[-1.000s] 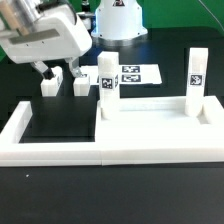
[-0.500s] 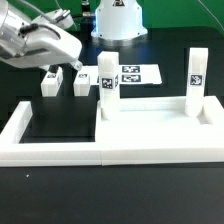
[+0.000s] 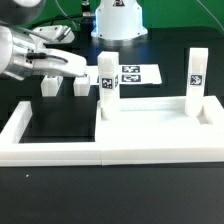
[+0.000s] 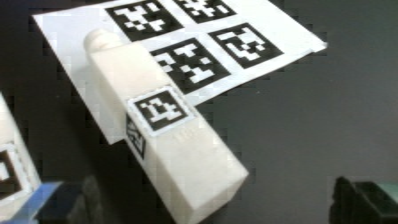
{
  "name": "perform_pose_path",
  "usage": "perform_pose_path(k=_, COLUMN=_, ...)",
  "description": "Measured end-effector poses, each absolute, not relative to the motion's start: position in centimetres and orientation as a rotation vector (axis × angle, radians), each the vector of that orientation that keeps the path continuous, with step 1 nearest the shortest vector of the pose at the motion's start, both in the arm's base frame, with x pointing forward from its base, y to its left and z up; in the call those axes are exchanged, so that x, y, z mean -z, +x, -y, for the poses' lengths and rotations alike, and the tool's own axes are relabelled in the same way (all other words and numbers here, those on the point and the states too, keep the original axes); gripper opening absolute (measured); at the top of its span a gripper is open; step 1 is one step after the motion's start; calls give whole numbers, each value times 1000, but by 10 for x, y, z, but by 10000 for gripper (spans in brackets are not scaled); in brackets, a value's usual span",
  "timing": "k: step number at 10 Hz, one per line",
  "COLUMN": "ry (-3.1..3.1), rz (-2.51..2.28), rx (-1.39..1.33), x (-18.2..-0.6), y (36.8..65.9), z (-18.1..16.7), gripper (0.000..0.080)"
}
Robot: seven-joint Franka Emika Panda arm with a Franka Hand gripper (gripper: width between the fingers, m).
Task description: Assemble desk
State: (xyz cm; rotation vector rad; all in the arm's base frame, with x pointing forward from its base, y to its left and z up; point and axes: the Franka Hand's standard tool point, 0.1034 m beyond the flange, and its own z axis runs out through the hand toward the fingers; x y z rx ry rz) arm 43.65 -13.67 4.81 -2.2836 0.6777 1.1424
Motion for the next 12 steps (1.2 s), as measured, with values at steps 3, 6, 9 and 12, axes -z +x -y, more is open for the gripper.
perform_pose_path(k=3, ry=-2284, rz=-678, rx=-1143, x=-47, y=436, z=137, gripper=649)
perform_pose_path(k=6, ry=-2354, rz=-657, rx=-1300, x=-57, y=432, z=146, gripper=649)
perform_pose_path(k=9, ry=-2408, rz=-637, rx=-1269, x=-65, y=443, z=140, gripper=649)
perform_pose_path(k=12, ry=-2418, rz=-628, rx=-1266, x=-60, y=442, z=140, gripper=649)
